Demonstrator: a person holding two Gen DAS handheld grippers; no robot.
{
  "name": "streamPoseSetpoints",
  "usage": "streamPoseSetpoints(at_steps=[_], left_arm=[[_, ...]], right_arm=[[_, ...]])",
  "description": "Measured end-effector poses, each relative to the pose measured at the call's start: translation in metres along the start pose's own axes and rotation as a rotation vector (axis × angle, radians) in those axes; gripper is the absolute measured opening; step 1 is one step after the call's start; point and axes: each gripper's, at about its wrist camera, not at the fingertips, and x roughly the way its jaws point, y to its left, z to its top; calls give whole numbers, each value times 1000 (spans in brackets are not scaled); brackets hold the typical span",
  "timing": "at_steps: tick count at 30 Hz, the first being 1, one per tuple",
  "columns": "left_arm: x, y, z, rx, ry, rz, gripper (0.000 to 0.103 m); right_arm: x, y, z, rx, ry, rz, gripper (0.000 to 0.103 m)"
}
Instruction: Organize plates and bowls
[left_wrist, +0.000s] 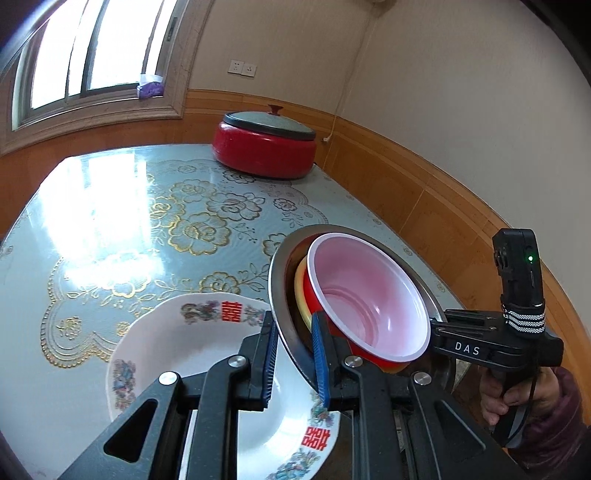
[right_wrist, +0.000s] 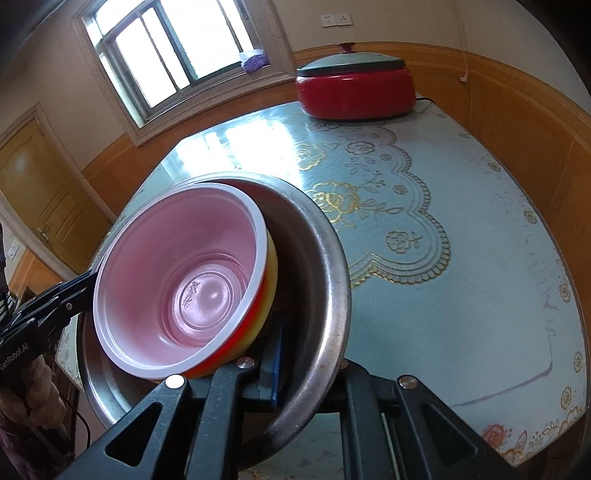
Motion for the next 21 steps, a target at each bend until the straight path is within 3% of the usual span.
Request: streamPoseSetpoints(at_steps=[6,14,21], left_arm=[[-28,29,-7,-83,-55,86,18],[-52,54,-22,-189,-73,219,18],[-47,65,-38,-235,-50,256,18]], right_arm=[[22,37,18,-112,33,90,9],[54,71,22,-210,112,223,10],[75,77,16,-245,160,249,10]])
